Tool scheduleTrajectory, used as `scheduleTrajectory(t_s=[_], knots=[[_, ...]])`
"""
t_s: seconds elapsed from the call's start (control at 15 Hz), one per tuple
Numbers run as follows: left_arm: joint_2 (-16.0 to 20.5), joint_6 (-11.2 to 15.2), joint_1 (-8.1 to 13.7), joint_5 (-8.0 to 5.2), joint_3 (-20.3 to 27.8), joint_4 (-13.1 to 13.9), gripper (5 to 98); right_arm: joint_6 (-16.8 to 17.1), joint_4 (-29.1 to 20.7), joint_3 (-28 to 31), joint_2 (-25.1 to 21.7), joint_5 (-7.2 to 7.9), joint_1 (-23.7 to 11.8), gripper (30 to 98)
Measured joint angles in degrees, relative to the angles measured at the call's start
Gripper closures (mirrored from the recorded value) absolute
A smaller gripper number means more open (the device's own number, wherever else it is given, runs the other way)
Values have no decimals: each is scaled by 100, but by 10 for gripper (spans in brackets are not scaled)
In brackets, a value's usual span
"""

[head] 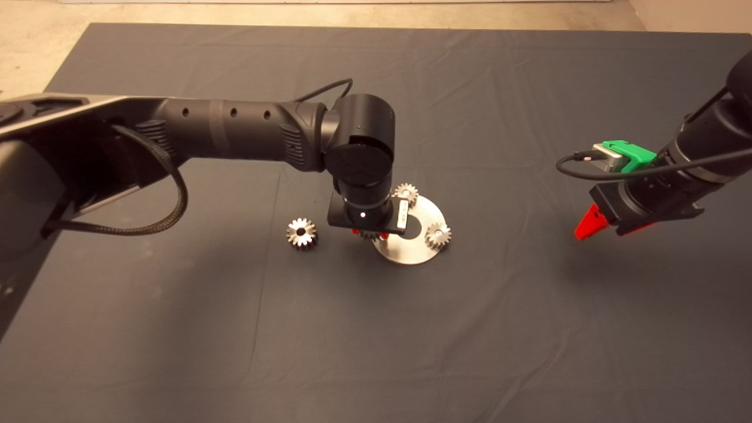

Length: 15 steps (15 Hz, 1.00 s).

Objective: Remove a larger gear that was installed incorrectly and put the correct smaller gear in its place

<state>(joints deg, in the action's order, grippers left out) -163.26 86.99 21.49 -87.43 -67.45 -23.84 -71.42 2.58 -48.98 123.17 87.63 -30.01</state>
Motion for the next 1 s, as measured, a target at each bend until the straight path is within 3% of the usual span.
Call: scheduleTrajectory(t_s=[0.47,1.0], knots=[[-256,-3,0,2,-33,1,794,-2,43,-83,1,5,63,694],[-276,88,0,0,26,1,794,7,44,-143,66,2,59,694]])
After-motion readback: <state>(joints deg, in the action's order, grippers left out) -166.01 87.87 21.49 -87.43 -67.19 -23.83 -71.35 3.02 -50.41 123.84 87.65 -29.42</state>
